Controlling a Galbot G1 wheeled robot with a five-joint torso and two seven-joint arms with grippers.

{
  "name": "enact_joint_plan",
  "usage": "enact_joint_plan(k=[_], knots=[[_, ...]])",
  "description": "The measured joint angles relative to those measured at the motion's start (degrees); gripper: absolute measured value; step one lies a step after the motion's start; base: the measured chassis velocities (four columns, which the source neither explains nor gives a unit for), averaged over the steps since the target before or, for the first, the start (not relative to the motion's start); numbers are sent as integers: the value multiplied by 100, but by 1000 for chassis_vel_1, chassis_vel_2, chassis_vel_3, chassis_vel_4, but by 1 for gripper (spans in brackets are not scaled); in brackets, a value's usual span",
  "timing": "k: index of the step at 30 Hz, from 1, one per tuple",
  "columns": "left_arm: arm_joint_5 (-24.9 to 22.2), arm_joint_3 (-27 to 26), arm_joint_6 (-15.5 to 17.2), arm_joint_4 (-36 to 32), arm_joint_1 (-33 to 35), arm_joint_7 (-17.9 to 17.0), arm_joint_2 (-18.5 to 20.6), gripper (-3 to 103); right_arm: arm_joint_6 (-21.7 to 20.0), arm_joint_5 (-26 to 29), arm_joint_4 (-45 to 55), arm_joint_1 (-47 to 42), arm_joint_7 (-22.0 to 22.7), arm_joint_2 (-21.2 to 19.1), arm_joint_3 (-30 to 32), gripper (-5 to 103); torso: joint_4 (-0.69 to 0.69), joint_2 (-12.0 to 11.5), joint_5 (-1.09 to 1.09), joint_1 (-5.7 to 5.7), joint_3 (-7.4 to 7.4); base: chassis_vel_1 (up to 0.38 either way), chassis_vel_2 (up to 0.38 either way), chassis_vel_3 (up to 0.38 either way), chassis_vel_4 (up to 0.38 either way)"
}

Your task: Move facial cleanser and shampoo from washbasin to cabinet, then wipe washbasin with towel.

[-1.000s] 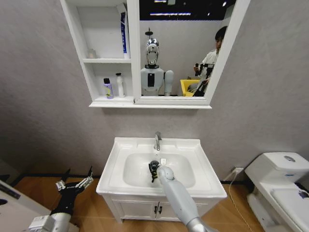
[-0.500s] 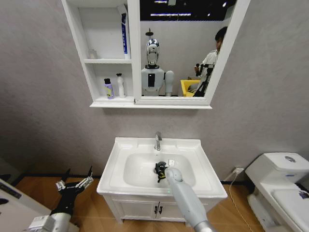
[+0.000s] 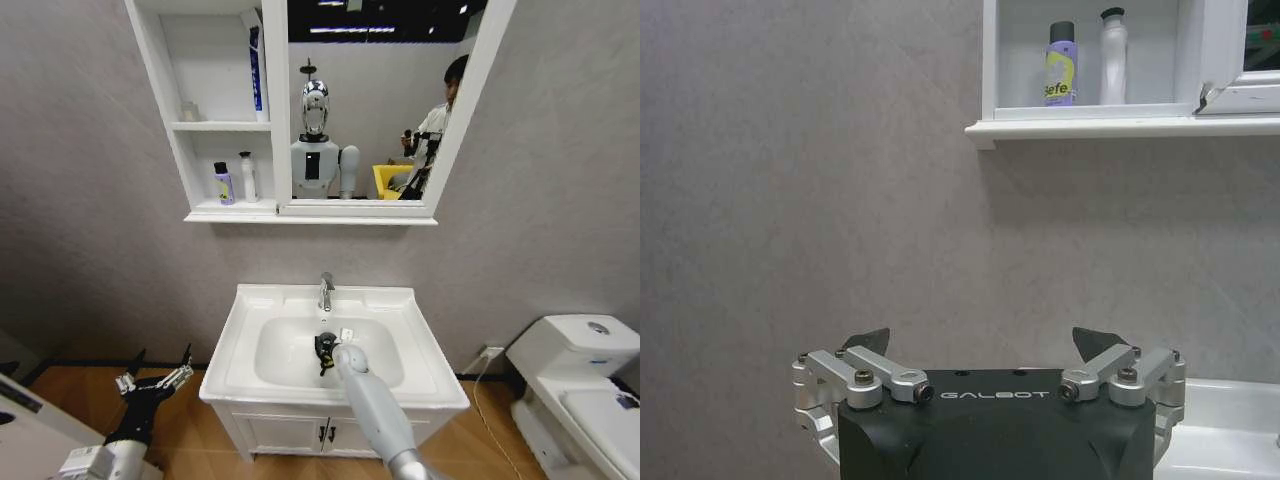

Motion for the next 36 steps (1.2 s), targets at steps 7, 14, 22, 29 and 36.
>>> enact_joint_plan(k=[7,14,22,29,36], knots=[[0,0,0,0,0,0,0,100,29,-32,3,-64,-35,-59,73,5,6,0,3,0,-1,0,0,0,0],[0,0,0,0,1,0,0,100,2,62,316,-298,60,-469,304,5,2,1,1,-1,-2,0,0,0,0],[0,0,0,0,0,0,0,100,-78,235,1045,-872,303,-943,689,5,6,1,1,-1,-2,0,0,0,0],[0,0,0,0,0,0,0,100,170,-111,1811,-1381,335,-1236,922,5,-3,-2,4,1,2,0,0,0,0],[0,1,0,0,0,0,0,100,1030,-316,2370,-1437,-132,-1499,1043,5,-6,-3,0,3,2,0,0,0,0]])
